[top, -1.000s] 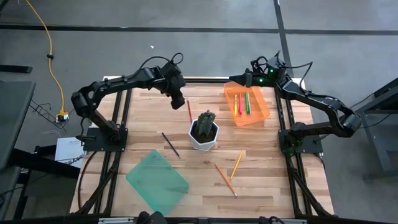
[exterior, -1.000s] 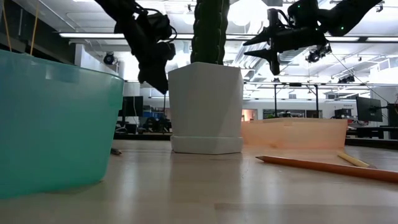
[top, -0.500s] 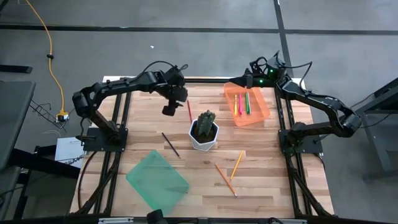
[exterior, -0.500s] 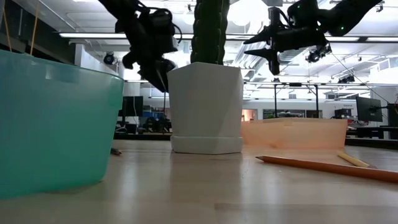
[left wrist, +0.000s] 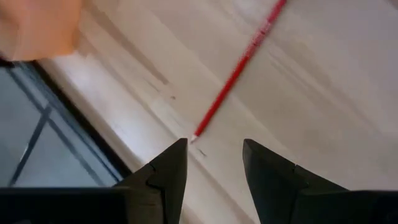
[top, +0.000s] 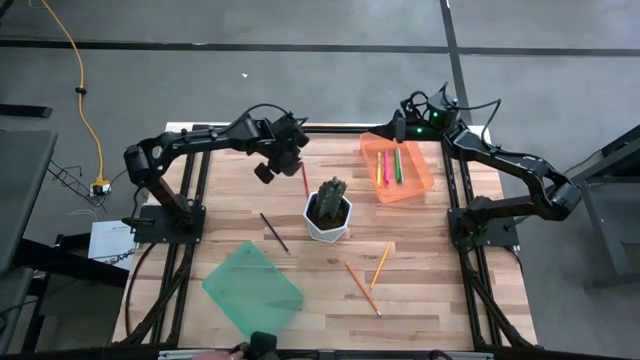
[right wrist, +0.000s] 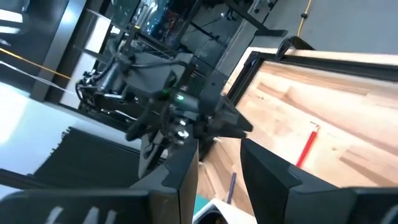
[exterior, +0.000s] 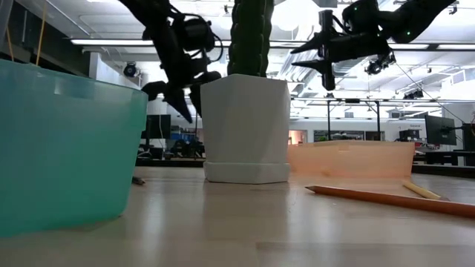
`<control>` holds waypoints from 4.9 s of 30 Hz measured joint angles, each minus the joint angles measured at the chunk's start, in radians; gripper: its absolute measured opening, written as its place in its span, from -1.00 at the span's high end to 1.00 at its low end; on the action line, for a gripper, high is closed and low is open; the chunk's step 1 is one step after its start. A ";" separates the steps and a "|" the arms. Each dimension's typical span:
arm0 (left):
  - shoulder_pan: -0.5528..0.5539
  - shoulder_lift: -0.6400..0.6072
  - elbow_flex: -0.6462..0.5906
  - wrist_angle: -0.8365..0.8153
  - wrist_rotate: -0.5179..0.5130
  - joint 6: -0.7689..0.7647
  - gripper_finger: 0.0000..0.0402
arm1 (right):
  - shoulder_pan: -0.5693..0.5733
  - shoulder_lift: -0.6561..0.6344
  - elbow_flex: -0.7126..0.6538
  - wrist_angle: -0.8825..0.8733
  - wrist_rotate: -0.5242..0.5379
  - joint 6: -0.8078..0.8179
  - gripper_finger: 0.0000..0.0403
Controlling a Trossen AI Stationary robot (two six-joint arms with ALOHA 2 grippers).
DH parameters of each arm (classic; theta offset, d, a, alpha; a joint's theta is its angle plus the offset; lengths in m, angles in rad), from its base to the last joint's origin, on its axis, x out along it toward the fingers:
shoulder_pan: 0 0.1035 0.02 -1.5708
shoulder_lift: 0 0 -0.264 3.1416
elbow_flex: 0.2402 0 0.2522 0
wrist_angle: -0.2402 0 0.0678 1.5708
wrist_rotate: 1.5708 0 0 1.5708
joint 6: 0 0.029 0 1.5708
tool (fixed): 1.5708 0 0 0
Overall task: Sort pens & pencils
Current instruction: Put the red pencil into the green bin
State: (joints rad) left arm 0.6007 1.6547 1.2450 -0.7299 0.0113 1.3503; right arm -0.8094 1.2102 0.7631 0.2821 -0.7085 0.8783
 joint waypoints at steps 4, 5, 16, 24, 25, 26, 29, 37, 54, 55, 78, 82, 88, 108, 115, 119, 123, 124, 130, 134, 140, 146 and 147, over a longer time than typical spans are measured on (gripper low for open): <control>0.001 0.028 0.000 0.042 -0.023 0.071 0.29 | 0.024 0.000 0.000 -0.001 0.001 0.024 0.44; 0.001 0.031 0.000 0.055 -0.023 0.087 0.29 | 0.029 0.000 0.000 -0.001 0.001 0.030 0.44; -0.010 0.033 0.000 0.138 0.041 0.241 0.29 | 0.047 0.000 0.000 0.001 0.009 0.051 0.44; -0.038 0.043 0.000 0.106 0.041 0.287 0.31 | 0.047 0.000 0.000 0.033 0.003 0.037 0.44; -0.045 0.051 0.000 0.097 0.037 0.291 0.32 | 0.047 0.000 0.000 0.035 0.001 0.037 0.44; -0.047 0.060 0.000 0.081 0.031 0.292 0.35 | 0.048 0.000 0.000 0.035 0.000 0.037 0.44; -0.054 0.087 0.000 0.063 0.021 0.292 0.44 | 0.055 0.000 0.000 0.037 0.000 0.033 0.44; -0.073 0.111 0.000 0.085 0.022 0.285 0.62 | 0.087 0.000 0.000 0.037 -0.002 0.016 0.44; -0.090 0.188 -0.001 0.079 0.023 0.295 0.60 | 0.119 0.000 0.000 0.037 -0.002 -0.052 0.44; -0.095 0.197 -0.001 0.084 0.022 0.295 0.60 | 0.119 0.000 0.000 0.037 -0.003 -0.053 0.44; -0.124 0.242 -0.001 0.152 0.051 0.303 0.60 | 0.119 0.000 0.000 0.037 -0.007 -0.057 0.44; -0.123 0.242 -0.001 0.152 0.051 0.303 0.60 | 0.119 0.000 0.000 0.037 -0.007 -0.060 0.44; -0.123 0.242 -0.001 0.152 0.052 0.302 0.60 | 0.119 0.000 0.000 0.037 -0.007 -0.067 0.44; -0.088 0.264 0.000 0.155 0.044 0.292 0.60 | 0.118 0.000 0.000 0.037 -0.008 -0.075 0.44; -0.090 0.285 -0.001 0.153 0.058 0.295 0.60 | 0.118 0.000 0.000 0.037 -0.009 -0.075 0.44; -0.090 0.296 -0.002 0.147 0.047 0.299 0.60 | 0.118 0.000 0.000 0.037 -0.010 -0.075 0.44; -0.090 0.303 -0.001 0.153 0.048 0.302 0.60 | 0.118 0.000 0.001 0.036 -0.010 -0.075 0.44; -0.090 0.304 -0.001 0.153 0.048 0.303 0.60 | 0.118 0.000 0.001 0.035 -0.010 -0.075 0.44; -0.090 0.304 0.000 0.165 0.051 0.305 0.60 | 0.118 0.000 0.001 0.035 -0.010 -0.080 0.44; -0.090 0.304 0.000 0.161 0.052 0.306 0.60 | 0.118 0.000 0.001 0.035 -0.010 -0.086 0.44; -0.090 0.304 0.000 0.152 0.066 0.306 0.60 | 0.118 0.000 0.001 0.035 -0.010 -0.092 0.44; -0.090 0.310 0.000 0.146 0.067 0.306 0.60 | 0.118 0.000 0.001 0.035 -0.010 -0.094 0.44; -0.090 0.310 0.000 0.143 0.067 0.306 0.61 | 0.118 0.000 0.001 0.035 -0.010 -0.094 0.44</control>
State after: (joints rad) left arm 0.5106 1.9644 1.2449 -0.5864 0.0782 1.6567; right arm -0.6913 1.2098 0.7639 0.3168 -0.7188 0.7845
